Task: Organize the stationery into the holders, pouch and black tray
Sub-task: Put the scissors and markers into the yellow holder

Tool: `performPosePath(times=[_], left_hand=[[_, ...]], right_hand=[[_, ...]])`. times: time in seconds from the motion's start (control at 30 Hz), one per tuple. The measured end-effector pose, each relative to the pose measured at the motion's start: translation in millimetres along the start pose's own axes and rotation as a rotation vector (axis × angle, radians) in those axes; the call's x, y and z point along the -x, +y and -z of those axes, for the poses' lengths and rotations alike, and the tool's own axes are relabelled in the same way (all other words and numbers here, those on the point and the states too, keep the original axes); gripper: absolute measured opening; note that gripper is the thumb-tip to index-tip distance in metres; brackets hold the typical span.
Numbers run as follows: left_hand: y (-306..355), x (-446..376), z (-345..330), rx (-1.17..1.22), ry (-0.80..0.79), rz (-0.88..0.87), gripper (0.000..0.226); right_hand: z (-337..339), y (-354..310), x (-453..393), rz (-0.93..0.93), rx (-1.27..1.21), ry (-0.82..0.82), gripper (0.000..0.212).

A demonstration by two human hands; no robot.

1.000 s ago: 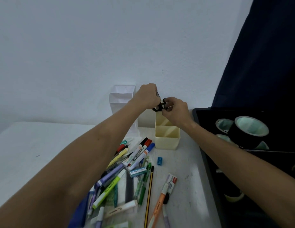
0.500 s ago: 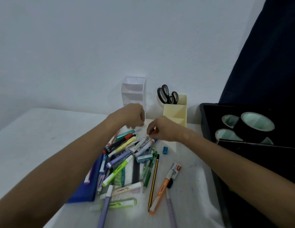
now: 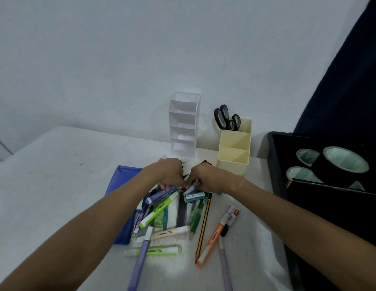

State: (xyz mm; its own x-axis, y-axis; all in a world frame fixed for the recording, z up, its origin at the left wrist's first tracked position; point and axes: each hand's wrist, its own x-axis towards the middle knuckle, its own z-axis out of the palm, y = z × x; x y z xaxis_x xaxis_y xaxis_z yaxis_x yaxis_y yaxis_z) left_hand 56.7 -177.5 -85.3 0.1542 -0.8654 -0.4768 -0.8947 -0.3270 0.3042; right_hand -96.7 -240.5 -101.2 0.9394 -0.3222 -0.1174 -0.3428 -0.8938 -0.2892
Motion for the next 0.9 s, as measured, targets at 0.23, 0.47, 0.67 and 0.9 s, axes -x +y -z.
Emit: performPosePath(times=[0.23, 0.47, 0.67, 0.9], left_hand=[[2.3, 9.6, 21.4, 0.002, 0.156, 0.003, 0.028], [34.7, 33.6, 75.4, 0.079, 0.439, -0.133, 0.030], [83.4, 44.0, 111.1, 0.113, 0.711, -0.303, 0.021], [124.8, 33.3, 119.2, 0.116, 0.750, -0.417, 0.018]], right_hand=[[18.6, 6.6, 5.7, -0.039, -0.057, 0.139, 0.021], [69.9, 21.3, 27.8, -0.140, -0.245, 0.431, 0.018], [110.2, 34.1, 51.9, -0.225, -0.322, 0.735, 0.008], [126.7, 44.8, 75.4, -0.297, -0.460, 0.939, 0.011]])
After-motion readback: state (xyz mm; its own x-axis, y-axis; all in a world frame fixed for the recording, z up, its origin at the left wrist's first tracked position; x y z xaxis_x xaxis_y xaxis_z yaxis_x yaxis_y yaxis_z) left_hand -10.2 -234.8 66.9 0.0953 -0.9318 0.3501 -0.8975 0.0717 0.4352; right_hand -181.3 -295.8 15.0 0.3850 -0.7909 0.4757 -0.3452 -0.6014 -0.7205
